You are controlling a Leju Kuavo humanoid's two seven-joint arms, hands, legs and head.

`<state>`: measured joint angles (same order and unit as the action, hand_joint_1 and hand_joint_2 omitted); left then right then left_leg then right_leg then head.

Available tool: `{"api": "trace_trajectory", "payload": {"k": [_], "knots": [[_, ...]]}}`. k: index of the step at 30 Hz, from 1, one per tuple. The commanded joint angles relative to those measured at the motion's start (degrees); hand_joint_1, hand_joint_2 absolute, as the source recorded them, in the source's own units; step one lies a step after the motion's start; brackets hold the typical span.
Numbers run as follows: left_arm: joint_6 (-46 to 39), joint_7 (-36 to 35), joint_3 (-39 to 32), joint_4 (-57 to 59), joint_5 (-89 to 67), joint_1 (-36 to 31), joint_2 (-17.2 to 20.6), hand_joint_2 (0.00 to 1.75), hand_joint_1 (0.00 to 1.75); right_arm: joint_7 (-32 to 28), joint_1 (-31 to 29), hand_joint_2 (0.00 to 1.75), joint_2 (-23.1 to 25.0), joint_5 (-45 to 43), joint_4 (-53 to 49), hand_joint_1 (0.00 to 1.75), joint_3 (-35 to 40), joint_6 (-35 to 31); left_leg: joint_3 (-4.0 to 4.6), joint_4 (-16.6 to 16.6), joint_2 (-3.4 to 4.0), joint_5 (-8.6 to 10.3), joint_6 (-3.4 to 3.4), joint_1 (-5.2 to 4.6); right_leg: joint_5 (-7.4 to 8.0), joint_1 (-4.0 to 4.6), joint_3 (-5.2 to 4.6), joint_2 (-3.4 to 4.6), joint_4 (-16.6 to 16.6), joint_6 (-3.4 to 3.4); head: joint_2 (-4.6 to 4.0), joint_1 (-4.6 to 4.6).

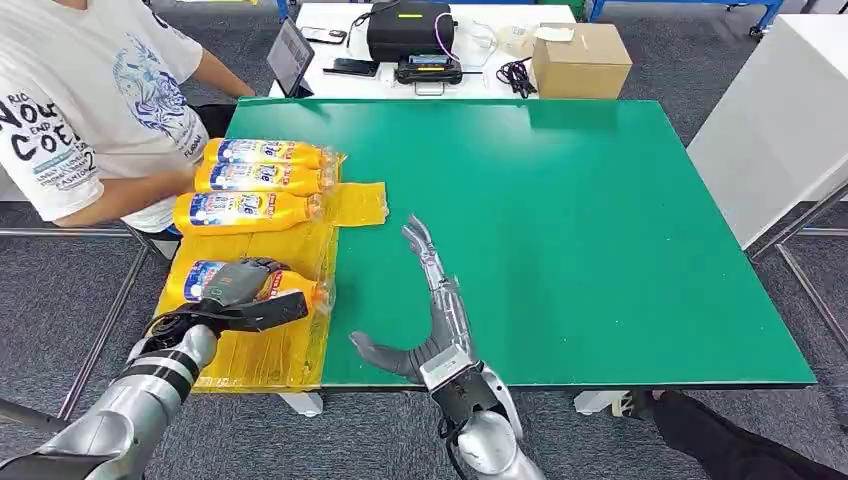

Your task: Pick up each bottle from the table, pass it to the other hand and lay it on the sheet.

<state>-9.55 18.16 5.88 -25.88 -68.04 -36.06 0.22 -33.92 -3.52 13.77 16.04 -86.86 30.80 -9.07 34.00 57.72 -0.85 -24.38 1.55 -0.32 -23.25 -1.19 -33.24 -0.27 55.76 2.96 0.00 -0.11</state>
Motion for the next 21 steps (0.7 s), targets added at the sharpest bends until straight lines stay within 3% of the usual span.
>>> {"api": "trace_trajectory", "payload": {"k": [1,2,9,14,16,21], "knots": [[6.58,0.50,1.94,6.60,1.25,3.13,1.04,1.75,0.00,0.11,-3.39,1.75,-0.78,-0.39,7.05,0.00,1.01,1.19,-0.30,-0.14,0.36,-0.06,-0.09,0.04,0.05,0.05,0.19,0.32,-0.15,-0.13,0.00,0.00],[6.58,0.50,1.94,6.60,1.25,3.13,1.04,0.00,0.00,0.11,-3.39,1.75,-0.78,-0.39,7.05,0.00,1.01,1.19,-0.31,-0.14,0.28,-0.04,-0.07,0.00,0.04,0.01,0.22,0.25,-0.13,-0.10,0.00,0.00],[15.49,3.11,-3.03,6.97,10.19,4.37,0.49,0.00,0.00,0.44,-4.54,1.75,-0.59,-0.19,10.49,0.00,1.67,1.79,-0.57,-0.20,0.32,-0.05,-0.10,0.01,0.02,0.02,0.45,0.31,-0.17,-0.19,0.00,0.00],[32.43,14.03,-12.31,3.70,28.10,7.96,-0.08,0.00,0.00,-0.15,-5.30,1.75,-0.25,-1.34,13.37,0.00,2.33,2.41,-0.82,-0.30,0.40,-0.07,-0.14,0.00,0.03,0.01,0.72,0.41,-0.25,-0.23,0.00,-0.02],[32.26,14.03,-12.24,3.65,28.09,8.29,-0.20,0.00,0.00,-0.20,-5.26,1.75,-0.21,-1.35,13.43,0.00,2.35,2.39,-0.89,-0.22,0.07,-0.09,-0.09,-0.04,-0.09,-0.03,0.85,0.13,-0.15,-0.16,0.00,0.00],[34.90,15.36,-12.30,0.81,32.32,9.46,-0.64,0.00,0.00,-0.27,-5.31,1.75,-0.26,-1.42,14.03,0.00,2.59,2.46,-0.84,-0.20,0.14,-0.08,-0.12,0.00,-0.05,0.01,0.75,0.20,-0.15,-0.21,0.00,0.00]]}}
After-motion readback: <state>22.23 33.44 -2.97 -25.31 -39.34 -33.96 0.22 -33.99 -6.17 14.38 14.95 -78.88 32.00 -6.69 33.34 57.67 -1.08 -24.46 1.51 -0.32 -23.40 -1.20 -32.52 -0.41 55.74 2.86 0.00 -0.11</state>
